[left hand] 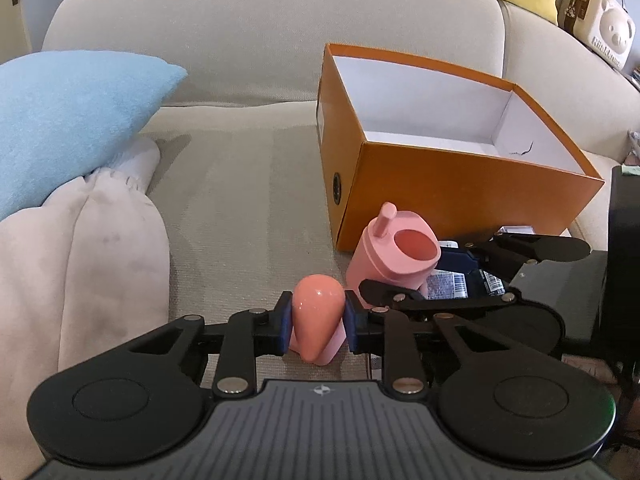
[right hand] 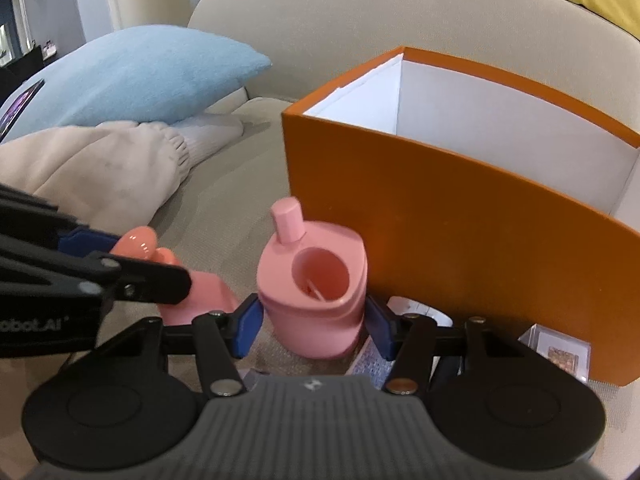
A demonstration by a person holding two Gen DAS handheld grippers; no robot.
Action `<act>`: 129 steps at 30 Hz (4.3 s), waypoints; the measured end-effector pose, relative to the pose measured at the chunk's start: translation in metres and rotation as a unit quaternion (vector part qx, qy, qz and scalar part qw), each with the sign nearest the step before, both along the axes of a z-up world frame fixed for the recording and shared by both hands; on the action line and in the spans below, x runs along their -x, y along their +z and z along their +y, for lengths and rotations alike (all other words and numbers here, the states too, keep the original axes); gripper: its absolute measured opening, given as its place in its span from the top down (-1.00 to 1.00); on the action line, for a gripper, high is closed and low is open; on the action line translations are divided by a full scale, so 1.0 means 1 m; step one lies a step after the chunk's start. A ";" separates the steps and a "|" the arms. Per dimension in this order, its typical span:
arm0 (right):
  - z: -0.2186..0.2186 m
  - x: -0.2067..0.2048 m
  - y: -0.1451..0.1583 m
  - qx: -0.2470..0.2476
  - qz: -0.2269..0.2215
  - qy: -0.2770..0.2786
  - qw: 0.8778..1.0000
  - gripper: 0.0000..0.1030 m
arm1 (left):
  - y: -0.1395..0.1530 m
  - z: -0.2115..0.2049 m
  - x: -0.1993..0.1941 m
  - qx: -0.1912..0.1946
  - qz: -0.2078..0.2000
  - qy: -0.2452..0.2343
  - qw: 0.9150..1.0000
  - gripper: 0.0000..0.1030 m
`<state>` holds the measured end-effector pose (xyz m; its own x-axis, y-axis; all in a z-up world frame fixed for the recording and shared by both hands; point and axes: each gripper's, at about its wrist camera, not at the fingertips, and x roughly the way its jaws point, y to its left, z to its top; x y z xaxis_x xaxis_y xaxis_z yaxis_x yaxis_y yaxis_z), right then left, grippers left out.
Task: Organize rigid objects
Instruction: 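Lift both pink items and carry them over the orange box, then lower both pink items into the box and open both grippers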
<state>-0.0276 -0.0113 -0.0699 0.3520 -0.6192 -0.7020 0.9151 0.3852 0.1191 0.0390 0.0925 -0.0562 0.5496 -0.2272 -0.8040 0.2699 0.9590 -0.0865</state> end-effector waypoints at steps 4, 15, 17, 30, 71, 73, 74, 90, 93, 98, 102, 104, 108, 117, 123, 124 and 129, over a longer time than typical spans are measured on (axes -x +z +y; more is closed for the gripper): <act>0.001 0.004 0.006 -0.006 -0.013 -0.010 1.000 -0.08 | 0.007 -0.002 0.004 -0.002 -0.016 -0.007 1.000 0.46; 0.035 0.033 0.066 0.037 -0.032 -0.007 0.999 -0.08 | 0.065 -0.018 0.008 0.027 -0.038 -0.030 0.998 0.46; 0.039 0.042 0.079 0.049 -0.035 -0.012 0.998 -0.08 | 0.080 -0.026 0.007 0.026 -0.049 -0.045 0.997 0.46; -0.009 0.097 0.140 0.109 -0.031 -0.063 0.992 -0.08 | 0.121 -0.088 -0.070 0.025 -0.086 -0.155 0.984 0.45; -0.199 0.090 0.035 -0.065 0.013 -0.102 0.993 -0.08 | 0.009 -0.128 -0.180 -0.137 -0.048 -0.282 0.948 0.28; -0.197 0.091 0.033 -0.068 0.016 -0.107 0.992 -0.08 | 0.015 -0.116 -0.174 -0.109 -0.045 -0.282 0.952 0.10; -0.196 0.094 0.032 -0.069 0.016 -0.109 0.992 -0.08 | 0.019 -0.111 -0.171 -0.093 -0.043 -0.284 0.953 0.07; -0.216 0.068 0.035 -0.060 0.013 -0.118 0.991 -0.08 | 0.054 -0.062 -0.186 0.033 0.019 -0.193 0.980 0.02; -0.228 0.066 0.032 -0.081 0.001 -0.114 0.990 -0.09 | 0.047 -0.056 -0.211 0.055 0.054 -0.177 0.981 0.29; -0.242 0.058 0.026 -0.107 0.017 -0.102 0.989 -0.11 | 0.038 -0.054 -0.221 0.071 0.076 -0.165 0.981 0.47; -0.234 0.057 0.025 -0.112 0.027 -0.093 0.989 -0.16 | 0.035 -0.048 -0.217 0.074 0.076 -0.162 0.981 0.53; -0.233 0.056 0.028 -0.109 0.030 -0.090 0.989 -0.35 | 0.035 -0.048 -0.218 0.076 0.078 -0.159 0.981 0.55; -0.226 0.051 0.034 -0.117 0.042 -0.082 0.989 -0.56 | 0.037 -0.046 -0.217 0.075 0.077 -0.161 0.981 0.55; -0.245 0.040 0.016 -0.183 0.066 -0.101 0.976 -0.59 | 0.035 -0.046 -0.218 0.078 0.077 -0.162 0.981 0.55; -0.268 0.034 0.009 -0.191 0.048 -0.156 0.968 -0.51 | 0.035 -0.041 -0.222 0.084 0.075 -0.162 0.980 0.55; -0.271 0.033 0.009 -0.186 0.045 -0.163 0.968 -0.49 | 0.035 -0.040 -0.222 0.083 0.076 -0.161 0.980 0.55; -0.283 0.035 0.007 -0.187 0.028 -0.185 0.964 -0.37 | 0.035 -0.041 -0.223 0.081 0.076 -0.162 0.981 0.55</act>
